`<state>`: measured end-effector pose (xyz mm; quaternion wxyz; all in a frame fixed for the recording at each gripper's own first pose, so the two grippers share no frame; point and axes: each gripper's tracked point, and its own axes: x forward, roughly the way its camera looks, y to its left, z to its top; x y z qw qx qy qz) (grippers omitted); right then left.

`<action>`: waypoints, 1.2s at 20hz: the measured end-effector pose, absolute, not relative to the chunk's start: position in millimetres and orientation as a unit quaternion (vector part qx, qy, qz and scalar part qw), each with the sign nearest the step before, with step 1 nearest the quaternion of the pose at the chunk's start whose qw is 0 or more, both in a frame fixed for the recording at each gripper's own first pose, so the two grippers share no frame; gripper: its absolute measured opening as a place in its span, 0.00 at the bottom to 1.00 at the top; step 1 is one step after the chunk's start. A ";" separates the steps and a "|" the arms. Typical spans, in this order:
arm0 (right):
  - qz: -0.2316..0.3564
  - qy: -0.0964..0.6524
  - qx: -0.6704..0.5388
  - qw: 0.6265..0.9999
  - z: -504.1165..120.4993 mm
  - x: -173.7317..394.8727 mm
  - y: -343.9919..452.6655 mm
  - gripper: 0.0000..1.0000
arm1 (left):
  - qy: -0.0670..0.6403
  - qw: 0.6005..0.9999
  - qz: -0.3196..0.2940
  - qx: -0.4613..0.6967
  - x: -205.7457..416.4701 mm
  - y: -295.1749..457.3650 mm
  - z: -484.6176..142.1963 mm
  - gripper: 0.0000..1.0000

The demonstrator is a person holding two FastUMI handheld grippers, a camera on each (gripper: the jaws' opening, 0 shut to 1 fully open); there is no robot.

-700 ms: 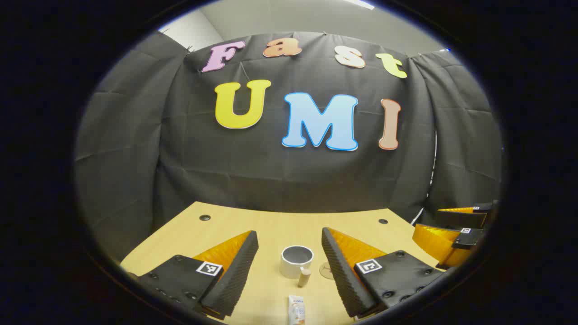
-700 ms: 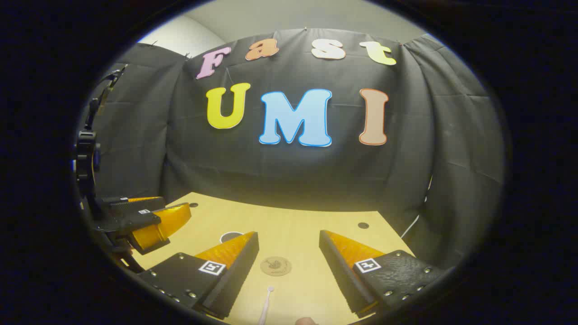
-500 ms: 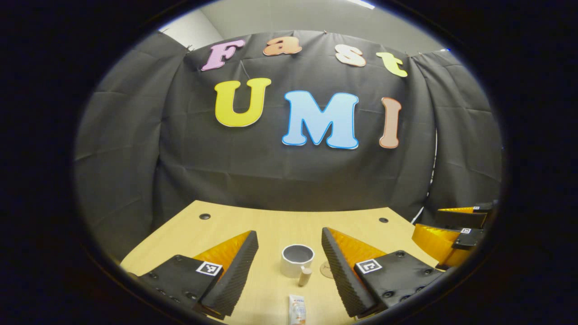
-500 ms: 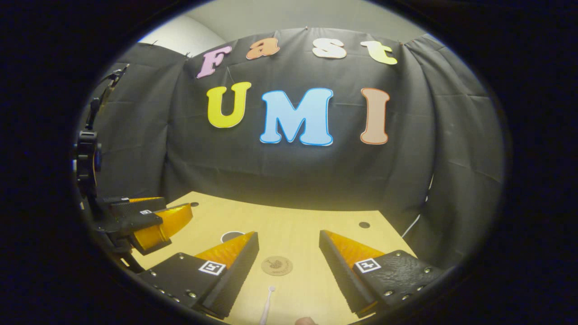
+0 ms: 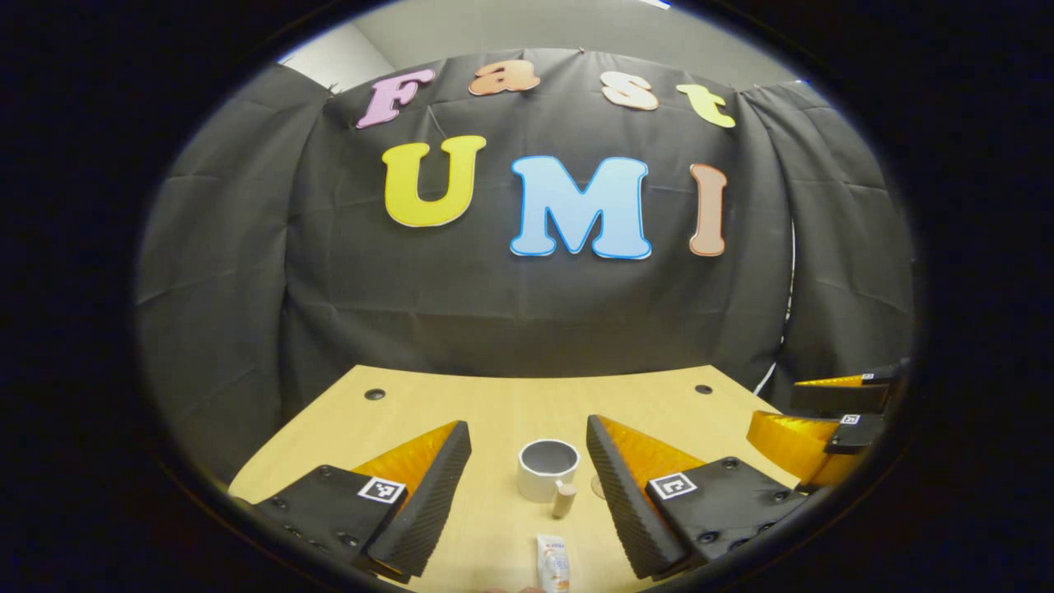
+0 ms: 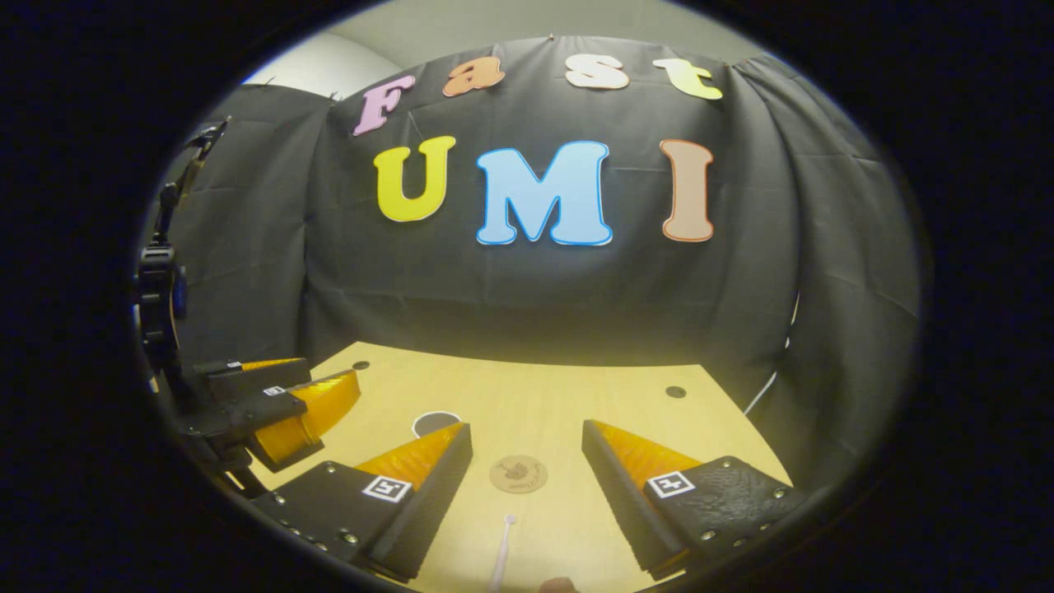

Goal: Put the toothbrush and toothpaste on the desktop into the cup, then pick up the cup and place it on the coaster on the desktop.

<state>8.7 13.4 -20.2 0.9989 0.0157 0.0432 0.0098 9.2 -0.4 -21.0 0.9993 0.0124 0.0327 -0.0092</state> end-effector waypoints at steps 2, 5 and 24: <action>0.005 0.061 0.006 0.998 -29.6 8.7 11.6 0.89 | 0.055 0.998 -0.015 0.002 9.8 -2.7 -33.8 0.92; 0.003 0.089 -0.003 0.996 -43.6 12.0 13.8 0.89 | 0.090 0.996 -0.011 -0.009 12.5 0.7 -53.6 0.92; 0.033 0.337 0.030 0.941 -169.0 8.4 32.5 0.89 | 0.404 0.914 -0.006 -0.042 -1.0 -2.7 -204.9 0.94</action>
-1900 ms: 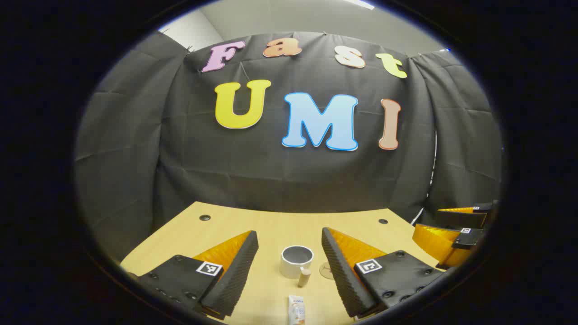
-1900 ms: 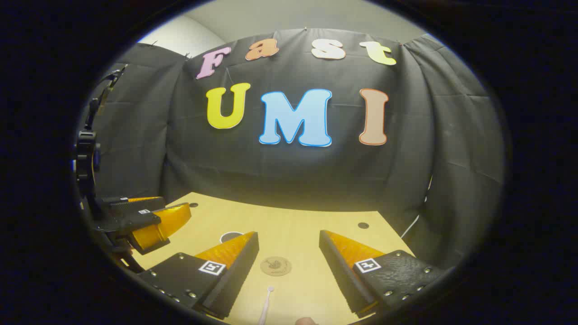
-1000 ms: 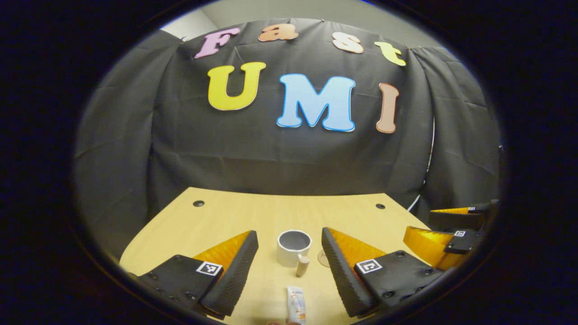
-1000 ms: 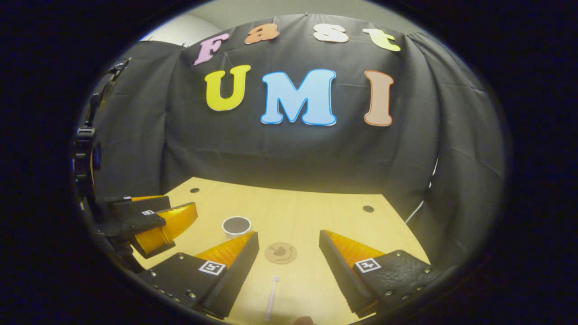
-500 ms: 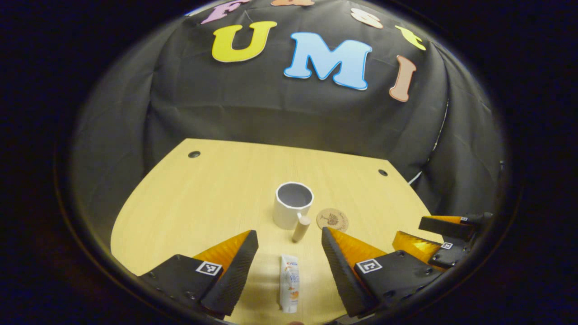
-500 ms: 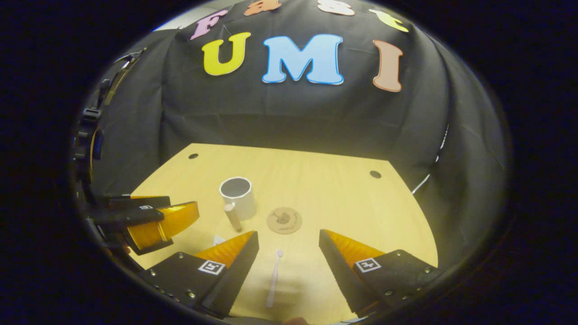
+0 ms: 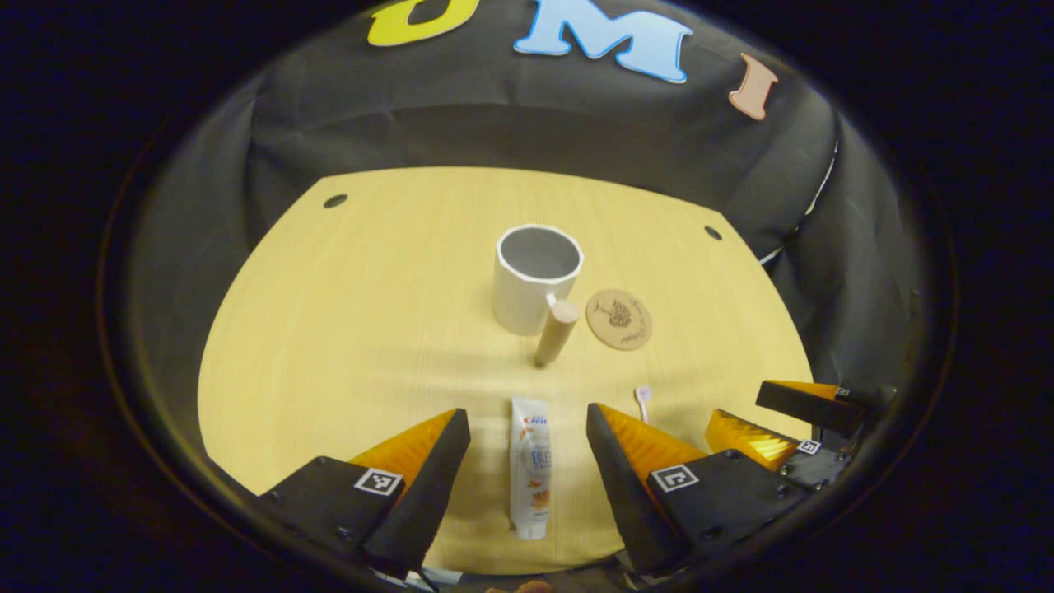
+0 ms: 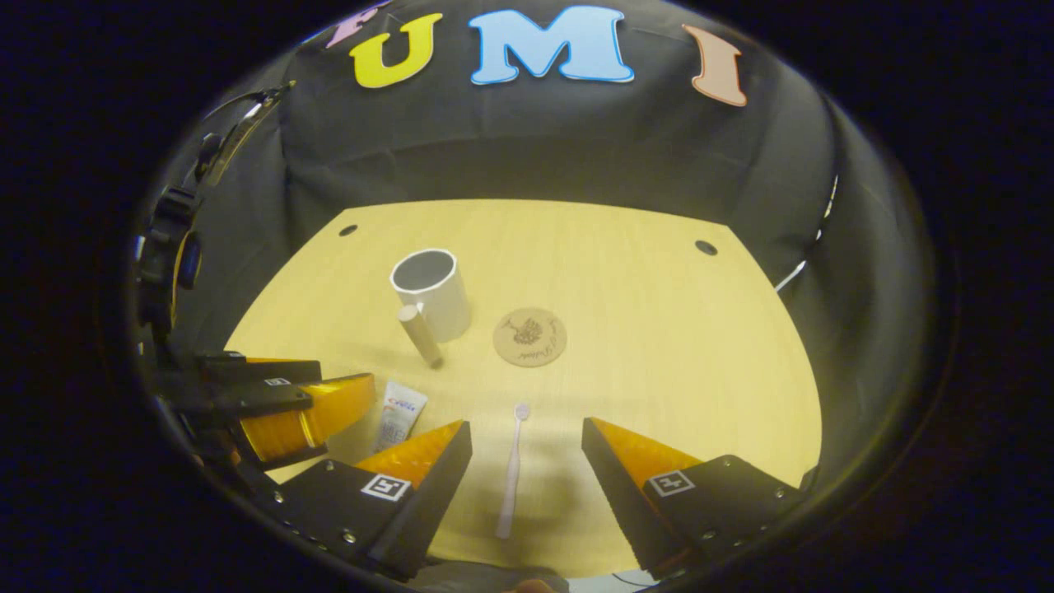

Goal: Put the toothbrush and toothpaste on the desktop into the cup, then pick up the cup and place it on the coaster on the desktop.

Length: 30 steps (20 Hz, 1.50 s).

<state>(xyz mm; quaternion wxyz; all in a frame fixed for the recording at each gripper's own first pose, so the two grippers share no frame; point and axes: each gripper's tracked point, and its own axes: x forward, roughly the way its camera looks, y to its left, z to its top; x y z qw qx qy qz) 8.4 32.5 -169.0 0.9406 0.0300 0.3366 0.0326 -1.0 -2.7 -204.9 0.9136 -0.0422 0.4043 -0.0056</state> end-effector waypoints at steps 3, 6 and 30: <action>0.038 0.380 0.042 0.923 -187.8 3.5 33.9 0.89 | 0.435 0.899 -0.003 -0.043 -9.8 -3.6 -218.6 0.95; 0.043 0.421 0.051 0.905 -211.6 -0.8 40.8 0.89 | 0.470 0.882 -0.006 -0.045 -19.0 -5.3 -232.0 0.95; 0.055 0.571 0.033 0.818 -276.4 -7.6 57.8 0.62 | 0.587 0.808 -0.018 -0.041 -34.0 -5.1 -295.8 0.59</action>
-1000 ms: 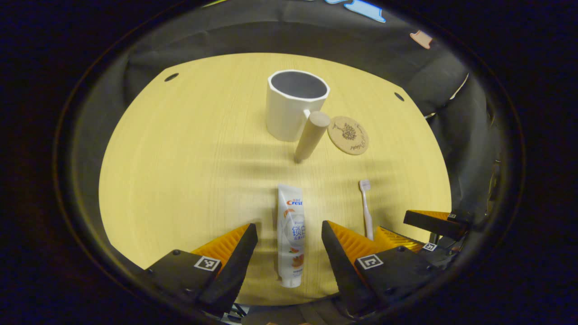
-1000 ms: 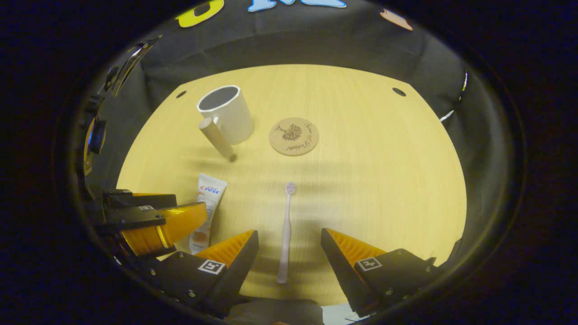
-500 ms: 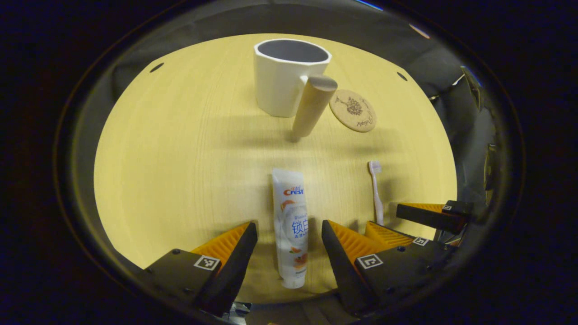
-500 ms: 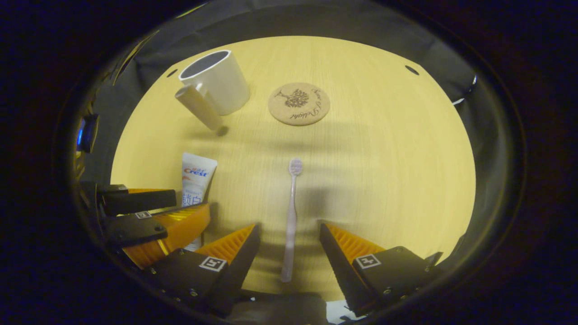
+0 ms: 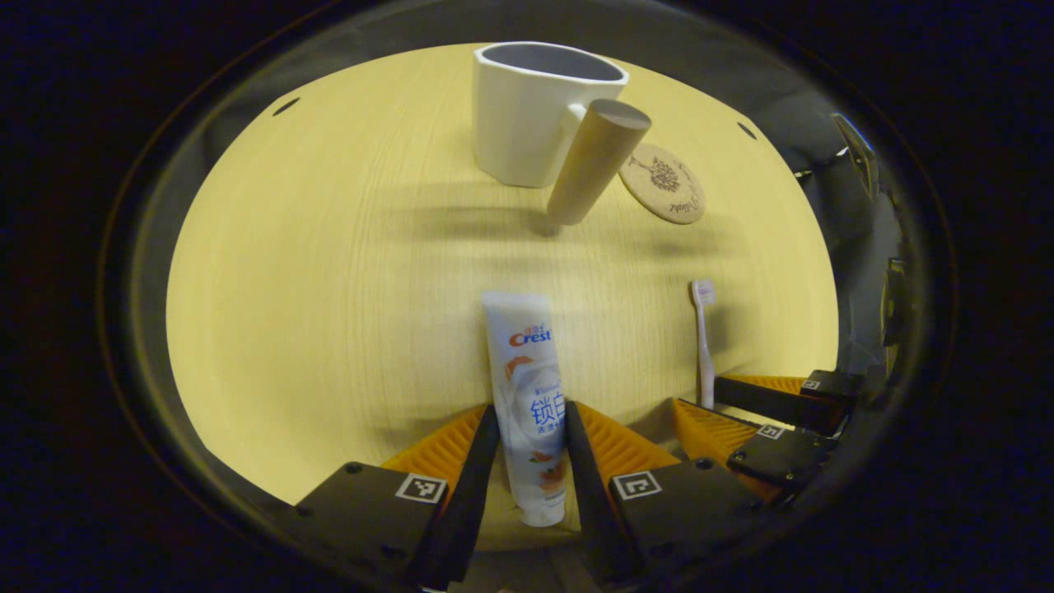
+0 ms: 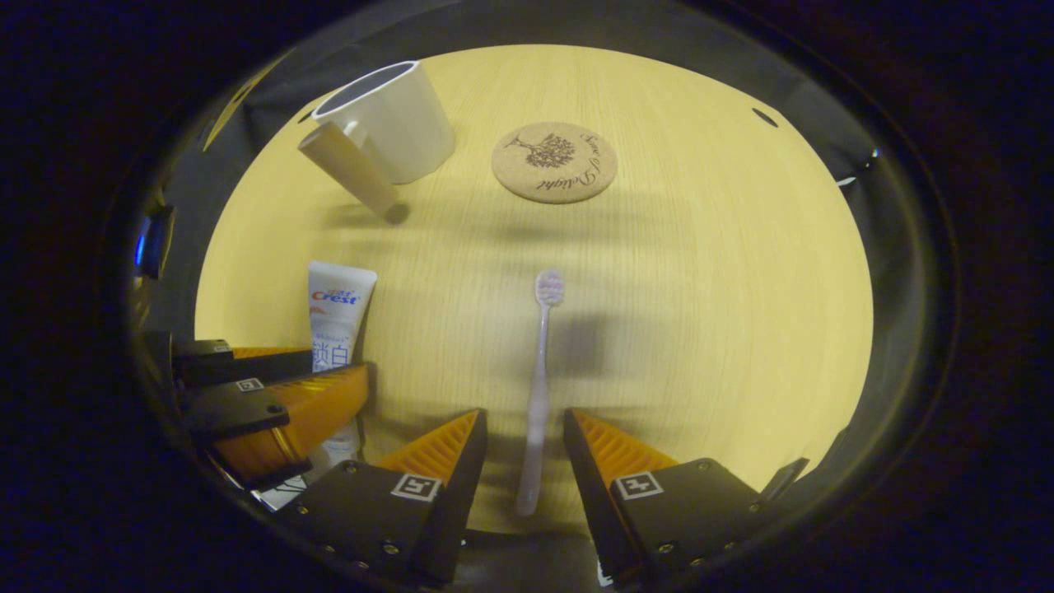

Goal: Put the toothbrush and toothpaste on the desktop into the cup, then pick up the cup and place it on the coaster on the desktop.

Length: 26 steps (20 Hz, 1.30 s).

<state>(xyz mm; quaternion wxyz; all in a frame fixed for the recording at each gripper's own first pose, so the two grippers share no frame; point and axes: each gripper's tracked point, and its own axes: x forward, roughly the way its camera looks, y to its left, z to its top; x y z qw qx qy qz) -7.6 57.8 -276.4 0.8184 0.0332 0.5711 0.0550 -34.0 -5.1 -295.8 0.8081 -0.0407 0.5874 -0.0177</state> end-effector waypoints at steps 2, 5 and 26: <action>0.047 0.571 0.023 0.820 -278.8 -6.0 52.2 0.61 | 0.589 0.807 -0.017 -0.038 -32.6 -5.4 -295.4 0.58; 0.034 0.573 0.042 0.818 -277.1 -5.6 48.0 0.28 | 0.589 0.807 -0.022 -0.033 -33.2 -6.9 -295.0 0.51; 0.059 0.497 0.132 0.856 -255.3 -6.8 37.1 0.04 | 0.498 0.866 -0.007 -0.052 -22.1 5.1 -267.5 0.27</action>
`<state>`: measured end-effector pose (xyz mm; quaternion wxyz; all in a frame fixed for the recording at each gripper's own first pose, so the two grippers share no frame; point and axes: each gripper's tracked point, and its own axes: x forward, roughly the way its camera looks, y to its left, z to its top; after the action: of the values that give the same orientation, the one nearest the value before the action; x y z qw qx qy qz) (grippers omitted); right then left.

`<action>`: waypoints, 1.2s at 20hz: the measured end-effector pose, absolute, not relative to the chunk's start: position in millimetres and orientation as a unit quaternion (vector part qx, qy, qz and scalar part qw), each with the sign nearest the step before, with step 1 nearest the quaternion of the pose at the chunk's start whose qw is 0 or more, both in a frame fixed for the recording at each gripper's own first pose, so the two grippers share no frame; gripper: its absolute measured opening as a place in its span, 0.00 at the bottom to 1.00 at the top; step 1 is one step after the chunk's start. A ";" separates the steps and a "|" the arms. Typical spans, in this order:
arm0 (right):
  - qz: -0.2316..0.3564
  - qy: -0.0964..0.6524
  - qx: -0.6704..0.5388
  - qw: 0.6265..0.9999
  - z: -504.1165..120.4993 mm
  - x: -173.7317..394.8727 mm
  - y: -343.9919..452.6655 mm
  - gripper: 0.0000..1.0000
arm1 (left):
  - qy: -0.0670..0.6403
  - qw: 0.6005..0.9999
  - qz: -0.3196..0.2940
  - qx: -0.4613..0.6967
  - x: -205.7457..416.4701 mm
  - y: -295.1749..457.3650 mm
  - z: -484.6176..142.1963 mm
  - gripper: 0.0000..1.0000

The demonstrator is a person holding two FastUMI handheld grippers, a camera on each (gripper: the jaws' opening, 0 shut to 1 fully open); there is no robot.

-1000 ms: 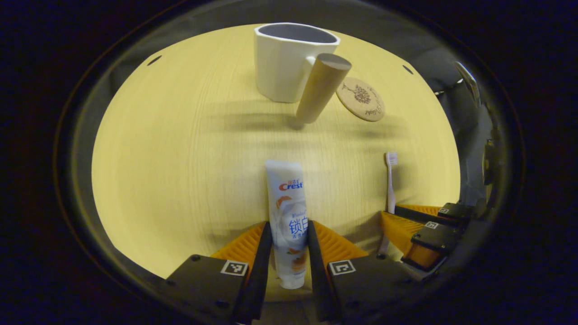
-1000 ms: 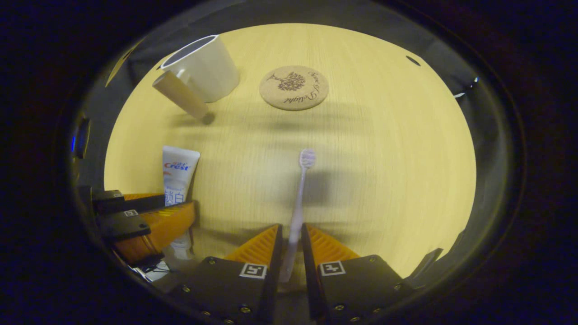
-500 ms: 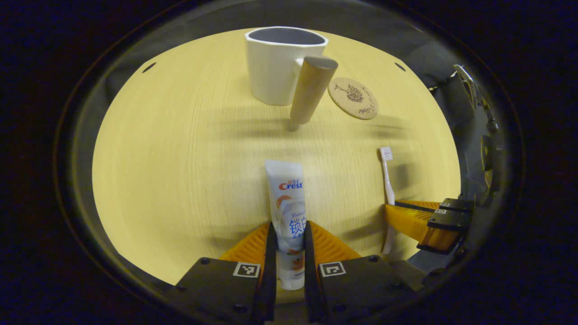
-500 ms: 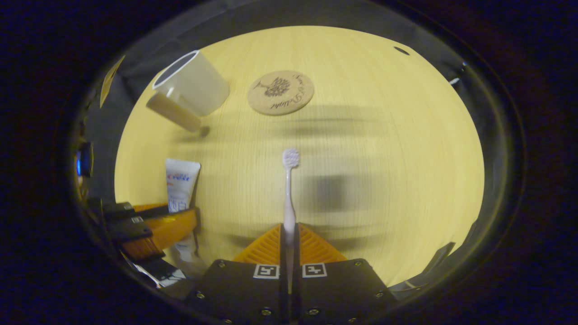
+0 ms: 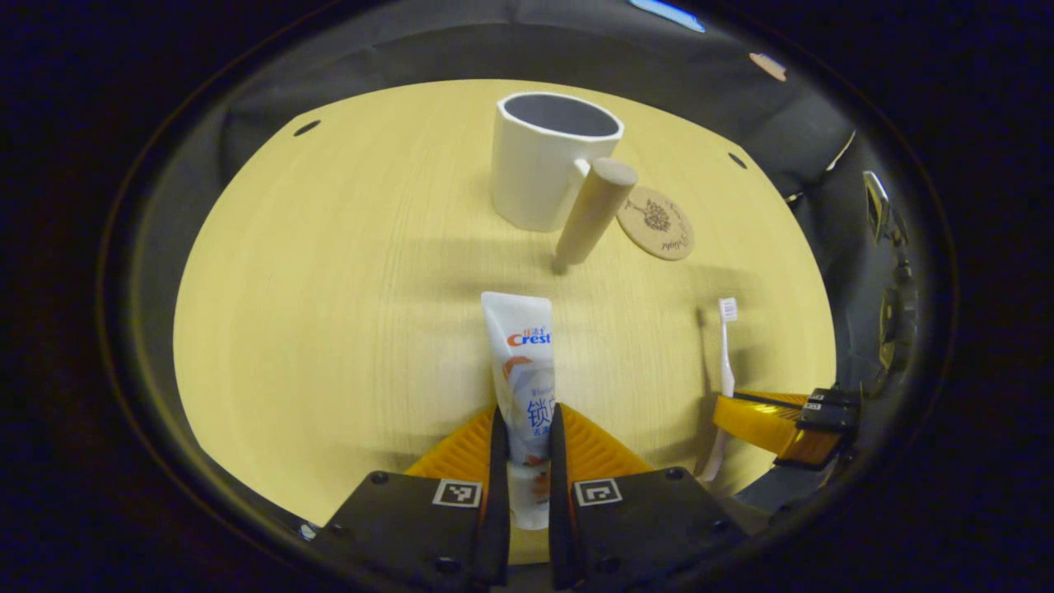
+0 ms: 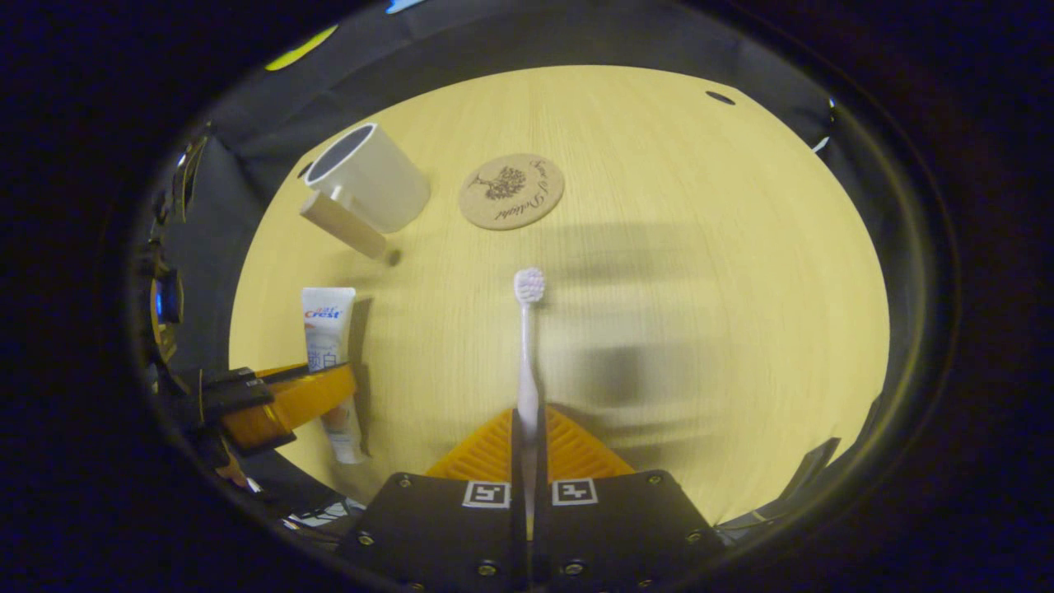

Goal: Put the toothbrush and toothpaste on the desktop into the cup, then pick up the cup and place it on the coaster on the desktop.

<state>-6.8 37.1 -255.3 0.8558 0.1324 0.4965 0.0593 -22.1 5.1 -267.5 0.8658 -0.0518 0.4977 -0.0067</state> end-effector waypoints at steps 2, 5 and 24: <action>0.068 0.474 0.143 0.866 -243.9 -3.4 36.8 0.04 | 0.475 0.878 0.002 -0.059 -17.8 9.3 -257.1 0.27; 0.083 0.438 0.162 0.880 -226.0 2.1 37.3 0.04 | 0.436 0.896 0.014 -0.080 -10.3 16.5 -237.3 0.28; 0.103 0.270 0.174 0.941 -136.5 26.5 26.3 0.04 | 0.062 0.992 -0.006 -0.113 103.4 55.2 -49.6 0.27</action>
<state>26.5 26.3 -136.5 0.9413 0.1741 0.2701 0.1030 103.4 55.2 -49.6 0.9917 -0.1126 0.0621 -0.0062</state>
